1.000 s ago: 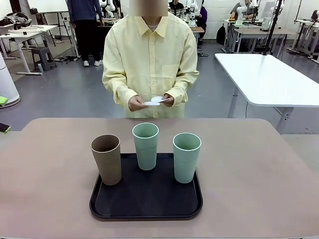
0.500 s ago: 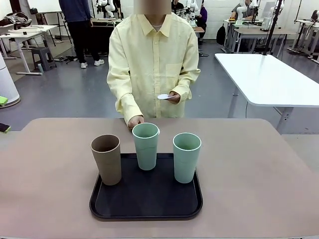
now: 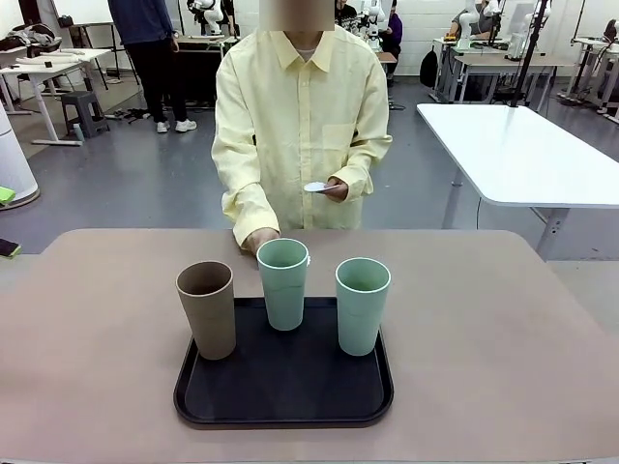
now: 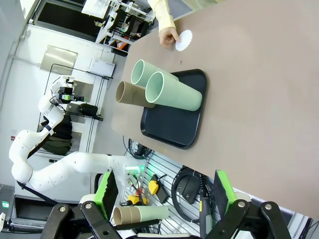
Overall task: Place coasters on the table and set cups on them.
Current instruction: Pick up one Reusable plastic cup and place it on a coaster set by the human.
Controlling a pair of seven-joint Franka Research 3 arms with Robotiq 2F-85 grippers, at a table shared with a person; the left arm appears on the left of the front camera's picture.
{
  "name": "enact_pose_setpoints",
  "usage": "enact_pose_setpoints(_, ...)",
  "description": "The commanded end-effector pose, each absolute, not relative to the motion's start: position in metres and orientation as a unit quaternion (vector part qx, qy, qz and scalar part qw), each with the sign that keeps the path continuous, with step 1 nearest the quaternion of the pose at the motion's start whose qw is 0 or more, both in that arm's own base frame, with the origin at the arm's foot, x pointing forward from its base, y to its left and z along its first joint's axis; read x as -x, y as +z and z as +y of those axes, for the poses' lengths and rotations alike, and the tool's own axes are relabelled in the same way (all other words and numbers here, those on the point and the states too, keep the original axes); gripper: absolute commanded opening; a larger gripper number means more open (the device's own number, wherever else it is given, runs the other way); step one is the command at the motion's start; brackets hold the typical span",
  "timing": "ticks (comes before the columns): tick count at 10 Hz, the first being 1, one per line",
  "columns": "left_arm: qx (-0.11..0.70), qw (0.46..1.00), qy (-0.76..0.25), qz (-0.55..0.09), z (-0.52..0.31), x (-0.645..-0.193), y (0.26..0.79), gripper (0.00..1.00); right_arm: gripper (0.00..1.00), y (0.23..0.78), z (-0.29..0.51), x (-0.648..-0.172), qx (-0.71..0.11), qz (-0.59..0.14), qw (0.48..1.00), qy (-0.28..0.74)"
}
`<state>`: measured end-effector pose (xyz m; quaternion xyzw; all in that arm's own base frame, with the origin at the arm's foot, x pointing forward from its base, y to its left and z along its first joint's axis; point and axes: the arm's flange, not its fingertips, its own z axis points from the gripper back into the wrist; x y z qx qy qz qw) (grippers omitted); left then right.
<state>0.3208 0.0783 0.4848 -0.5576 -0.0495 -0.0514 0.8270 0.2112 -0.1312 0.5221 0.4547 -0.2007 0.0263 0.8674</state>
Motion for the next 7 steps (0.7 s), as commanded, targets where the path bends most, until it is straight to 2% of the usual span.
enact_pose_setpoints(1,0.562,0.823,-0.060,-0.052,0.0800,-0.3206,0.4835,1.00,1.00,0.5218,-0.1315,-0.2118,-0.458,-0.201,0.865,0.032)
enact_pose_setpoints(7,0.562,0.823,-0.060,-0.052,0.0800,-0.3206,0.4835,1.00,1.00,0.5221,-0.1312,-0.2112,-0.455,-0.201,0.867,0.026)
